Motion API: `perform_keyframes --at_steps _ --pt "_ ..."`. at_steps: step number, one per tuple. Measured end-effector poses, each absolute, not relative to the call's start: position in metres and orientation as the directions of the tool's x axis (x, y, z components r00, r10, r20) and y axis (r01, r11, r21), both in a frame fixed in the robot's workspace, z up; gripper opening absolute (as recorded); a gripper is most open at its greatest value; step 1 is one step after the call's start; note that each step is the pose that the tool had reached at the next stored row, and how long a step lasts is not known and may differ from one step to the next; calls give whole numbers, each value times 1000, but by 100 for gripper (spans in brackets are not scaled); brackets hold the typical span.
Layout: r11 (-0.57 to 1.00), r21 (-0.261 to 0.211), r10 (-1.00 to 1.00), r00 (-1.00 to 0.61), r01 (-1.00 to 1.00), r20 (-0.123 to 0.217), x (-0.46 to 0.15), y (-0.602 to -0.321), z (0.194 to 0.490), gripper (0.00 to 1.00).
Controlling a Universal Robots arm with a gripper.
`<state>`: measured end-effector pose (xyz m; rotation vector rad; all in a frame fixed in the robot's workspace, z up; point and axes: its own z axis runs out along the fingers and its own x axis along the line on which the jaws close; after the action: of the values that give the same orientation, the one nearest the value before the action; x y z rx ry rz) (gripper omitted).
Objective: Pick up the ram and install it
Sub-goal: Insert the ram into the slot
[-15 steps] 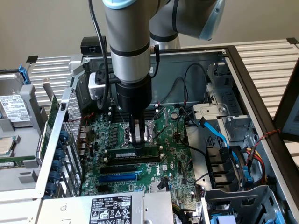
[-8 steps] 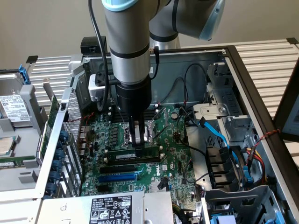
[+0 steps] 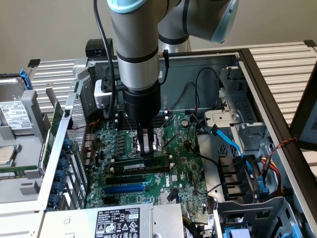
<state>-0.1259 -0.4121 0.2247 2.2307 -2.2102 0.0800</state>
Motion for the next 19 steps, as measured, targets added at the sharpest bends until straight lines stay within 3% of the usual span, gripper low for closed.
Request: perform_keyframes --at_steps 19 --pt "14 -30 -999 -15 -999 35 -127 -414 238 14"
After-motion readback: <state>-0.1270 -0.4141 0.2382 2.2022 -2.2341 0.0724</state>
